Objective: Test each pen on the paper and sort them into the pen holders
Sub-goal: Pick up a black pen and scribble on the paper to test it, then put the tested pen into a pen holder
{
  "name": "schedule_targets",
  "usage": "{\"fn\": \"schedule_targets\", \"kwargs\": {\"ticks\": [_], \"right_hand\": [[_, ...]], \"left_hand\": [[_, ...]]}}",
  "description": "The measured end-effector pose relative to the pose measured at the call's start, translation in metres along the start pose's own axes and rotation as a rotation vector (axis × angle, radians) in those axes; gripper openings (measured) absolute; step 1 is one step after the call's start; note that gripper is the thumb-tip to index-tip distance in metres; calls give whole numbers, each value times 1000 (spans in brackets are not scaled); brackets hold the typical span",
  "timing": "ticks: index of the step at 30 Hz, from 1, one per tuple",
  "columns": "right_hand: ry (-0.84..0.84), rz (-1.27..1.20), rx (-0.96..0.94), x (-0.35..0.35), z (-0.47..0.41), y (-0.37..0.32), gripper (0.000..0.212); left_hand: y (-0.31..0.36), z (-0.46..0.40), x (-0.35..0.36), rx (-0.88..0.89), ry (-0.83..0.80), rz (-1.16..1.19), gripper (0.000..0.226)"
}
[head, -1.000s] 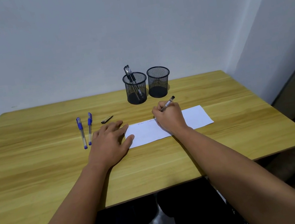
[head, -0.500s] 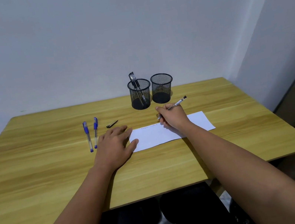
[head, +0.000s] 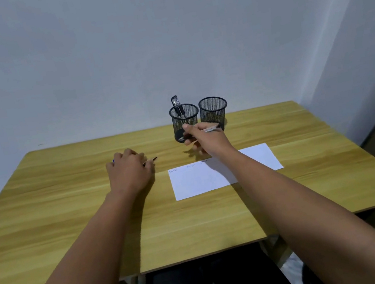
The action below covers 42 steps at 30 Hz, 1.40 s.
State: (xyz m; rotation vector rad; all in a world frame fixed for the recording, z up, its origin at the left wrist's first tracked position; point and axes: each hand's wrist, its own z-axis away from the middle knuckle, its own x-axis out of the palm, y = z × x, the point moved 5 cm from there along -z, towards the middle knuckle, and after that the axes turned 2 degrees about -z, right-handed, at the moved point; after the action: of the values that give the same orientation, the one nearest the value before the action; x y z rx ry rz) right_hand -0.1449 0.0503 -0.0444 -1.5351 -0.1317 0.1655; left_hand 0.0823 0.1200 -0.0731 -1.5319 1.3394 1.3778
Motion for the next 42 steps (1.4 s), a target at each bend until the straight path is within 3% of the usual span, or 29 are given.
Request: {"fn": "schedule_targets", "kwargs": {"ticks": [3,8,11,18,23,30,32,36,42], "right_hand": [[-2,-64,45,4,-6,5,23],[-14,-101,16,-3,-2,8,12],[-77,-142,59,-7,3,10,18],[-159,-47,-29,-19,19,2,7],[-170,-29,-43,-23,31,-4,16],[-206,-13,-38,-27,44,-7,9],[-222,-8,-15,-30,47,-8,10],[-254,59,41,-35,51,-4,19],[-206,21,21,-35,50,2,15]], "left_hand": [[-2,-6,6,13,-20,-56,33],[2,-7,4,97,100,-67,21],[4,-4,-2,115,108,95,13],[14,11,-22,117,52,551,6],[25,18,-34,152,33,654,5],[44,29,-50,227,-36,661,5],[49,30,-54,189,-70,789,6],[53,29,-58,-29,-153,1305,18],[70,27,-52,-126,-160,1361,22]]}}
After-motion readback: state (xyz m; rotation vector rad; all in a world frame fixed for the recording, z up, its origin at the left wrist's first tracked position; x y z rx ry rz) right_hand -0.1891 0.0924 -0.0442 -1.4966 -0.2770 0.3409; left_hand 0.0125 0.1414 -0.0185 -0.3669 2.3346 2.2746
